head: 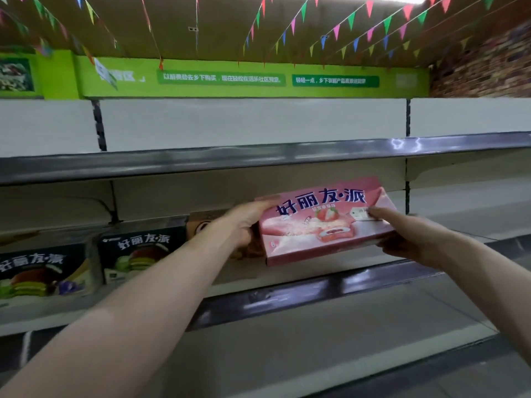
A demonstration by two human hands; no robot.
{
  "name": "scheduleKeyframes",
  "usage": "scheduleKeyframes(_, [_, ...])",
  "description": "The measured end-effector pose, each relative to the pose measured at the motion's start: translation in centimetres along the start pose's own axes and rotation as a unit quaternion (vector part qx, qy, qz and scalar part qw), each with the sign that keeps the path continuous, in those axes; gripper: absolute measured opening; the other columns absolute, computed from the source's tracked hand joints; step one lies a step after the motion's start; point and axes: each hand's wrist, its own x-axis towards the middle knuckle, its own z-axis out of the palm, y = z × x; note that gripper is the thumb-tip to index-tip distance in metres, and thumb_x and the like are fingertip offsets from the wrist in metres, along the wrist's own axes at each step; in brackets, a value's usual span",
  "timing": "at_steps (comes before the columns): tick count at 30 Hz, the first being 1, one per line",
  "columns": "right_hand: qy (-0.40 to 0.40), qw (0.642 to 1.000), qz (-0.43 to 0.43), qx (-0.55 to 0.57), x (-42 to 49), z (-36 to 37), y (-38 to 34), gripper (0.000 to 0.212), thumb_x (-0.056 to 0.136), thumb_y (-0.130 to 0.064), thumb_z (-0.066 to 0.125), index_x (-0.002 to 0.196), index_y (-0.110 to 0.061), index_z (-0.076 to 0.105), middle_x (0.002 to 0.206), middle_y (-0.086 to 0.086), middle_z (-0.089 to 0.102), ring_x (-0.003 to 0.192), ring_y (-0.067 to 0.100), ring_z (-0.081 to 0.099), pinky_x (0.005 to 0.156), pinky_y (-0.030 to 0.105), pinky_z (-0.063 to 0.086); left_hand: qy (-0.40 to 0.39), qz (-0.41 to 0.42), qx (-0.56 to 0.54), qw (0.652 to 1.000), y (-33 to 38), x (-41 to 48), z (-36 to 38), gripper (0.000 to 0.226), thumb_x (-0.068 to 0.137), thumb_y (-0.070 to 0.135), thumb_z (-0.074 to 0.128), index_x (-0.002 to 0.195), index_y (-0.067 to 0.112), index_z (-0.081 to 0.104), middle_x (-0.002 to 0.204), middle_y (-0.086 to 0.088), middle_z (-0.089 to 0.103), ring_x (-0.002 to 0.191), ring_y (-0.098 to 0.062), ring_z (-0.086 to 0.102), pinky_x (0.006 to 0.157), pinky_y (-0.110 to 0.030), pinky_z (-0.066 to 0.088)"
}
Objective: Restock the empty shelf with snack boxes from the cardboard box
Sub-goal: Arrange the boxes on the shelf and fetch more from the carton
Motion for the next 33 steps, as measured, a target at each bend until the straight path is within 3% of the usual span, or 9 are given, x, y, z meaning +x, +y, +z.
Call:
scheduleKeyframes(3, [0.003, 1.000, 0.003, -0.009, 2.4, -1.2, 0.6, 0.053, 0.082, -0.043, 0.070, 0.114, -0.002, 0.058, 0.088, 0.016, 0.064, 0.075, 0.024, 0.060, 0.067, 0.030, 0.052, -0.028, 0.014, 0.036, 0.999, 0.0, 2.3, 0.8, 0.006, 0.090, 0.019, 0.066, 0.086, 0.015, 0.065, 0.066, -0.001, 0.072, 0.058, -0.013, 0.067, 0.066, -0.028, 0.056])
scheduleKeyframes(5, [-0.010, 1.000, 0.008, -0.011, 4.3, -1.8, 1.0, 0.051, 0.083, -0.043, 0.069, 0.114, -0.004, 0.059, 0.089, 0.016, 0.065, 0.077, 0.023, 0.060, 0.066, 0.030, 0.049, -0.042, 0.021, 0.062, 0.997, 0.0, 4.0, 1.2, 0.008, 0.090, 0.020, 0.066, 0.095, 0.015, 0.066, 0.084, -0.004, 0.074, 0.076, -0.017, 0.067, 0.088, -0.035, 0.052])
scheduleKeyframes(8, [-0.022, 1.000, 0.007, -0.020, 6.7, -2.1, 1.4, 0.048, 0.084, -0.043, 0.067, 0.113, -0.005, 0.058, 0.095, 0.016, 0.064, 0.083, 0.024, 0.060, 0.072, 0.031, 0.047, -0.057, 0.020, 0.117, 0.991, 0.3, 6.1, 1.4, 0.019, 0.092, 0.022, 0.063, 0.107, 0.012, 0.065, 0.111, -0.013, 0.068, 0.096, -0.022, 0.062, 0.103, -0.040, 0.046])
scheduleKeyframes(11, [-0.037, 0.999, 0.005, -0.026, 8.7, -2.1, 1.7, 0.039, 0.084, -0.039, 0.067, 0.107, -0.009, 0.057, 0.100, 0.014, 0.063, 0.088, 0.026, 0.059, 0.080, 0.035, 0.043, -0.055, 0.025, 0.157, 0.986, 0.6, 7.9, 1.7, 0.028, 0.092, 0.022, 0.063, 0.117, 0.008, 0.062, 0.122, -0.017, 0.064, 0.097, -0.022, 0.061, 0.098, -0.040, 0.047])
scheduleKeyframes(14, [-0.057, 0.998, -0.005, -0.027, 10.6, -2.7, 1.4, 0.020, 0.086, -0.026, 0.064, 0.098, -0.012, 0.057, 0.098, 0.012, 0.063, 0.087, 0.025, 0.057, 0.087, 0.038, 0.042, -0.065, 0.036, 0.218, 0.973, 1.5, 9.6, 1.9, 0.034, 0.090, 0.022, 0.065, 0.120, 0.006, 0.062, 0.113, -0.015, 0.067, 0.094, -0.024, 0.063, 0.085, -0.038, 0.053])
scheduleKeyframes(17, [-0.088, 0.995, -0.016, -0.045, 12.7, -3.8, 1.0, 0.015, 0.086, -0.010, 0.061, 0.100, -0.008, 0.059, 0.095, 0.016, 0.066, 0.086, 0.030, 0.061, 0.078, 0.039, 0.049, -0.090, 0.035, 0.341, 0.935, 2.9, 10.7, 2.5, 0.035, 0.086, 0.029, 0.071, 0.115, 0.011, 0.065, 0.111, -0.011, 0.070, 0.104, -0.027, 0.065, 0.096, -0.041, 0.051])
scheduleKeyframes(21, [-0.106, 0.990, -0.010, -0.097, 16.0, -4.5, 1.1, 0.021, 0.083, 0.002, 0.059, 0.103, -0.005, 0.057, 0.096, 0.020, 0.065, 0.088, 0.033, 0.062, 0.073, 0.038, 0.049, -0.073, 0.075, 0.512, 0.853, 4.1, 12.3, 3.8, 0.043, 0.079, 0.041, 0.075, 0.113, 0.014, 0.067, 0.108, -0.003, 0.071, 0.104, -0.020, 0.064, 0.098, -0.038, 0.048])
scheduleKeyframes(27, [-0.223, 0.964, -0.061, -0.128, 20.1, -5.3, 1.0, 0.035, 0.082, 0.007, 0.059, 0.110, -0.015, 0.060, 0.102, 0.014, 0.069, 0.098, 0.030, 0.063, 0.076, 0.035, 0.051, -0.057, 0.035, 0.624, 0.778, 3.4, 14.8, 5.7, 0.047, 0.081, 0.042, 0.072, 0.117, 0.013, 0.067, 0.112, -0.003, 0.067, 0.103, -0.021, 0.062, 0.096, -0.038, 0.049])
scheduleKeyframes(33, [-0.263, 0.945, -0.083, -0.176, 24.7, -3.8, 1.4, 0.041, 0.076, 0.006, 0.071, 0.113, -0.011, 0.064, 0.103, 0.009, 0.073, 0.097, 0.024, 0.067, 0.081, 0.034, 0.054, 0.031, 0.020, 0.653, 0.756, 2.6, 16.3, 6.0, 0.059, 0.060, 0.044, 0.066, 0.110, 0.013, 0.066, 0.106, -0.003, 0.069, 0.095, -0.023, 0.066, 0.082, -0.036, 0.055])
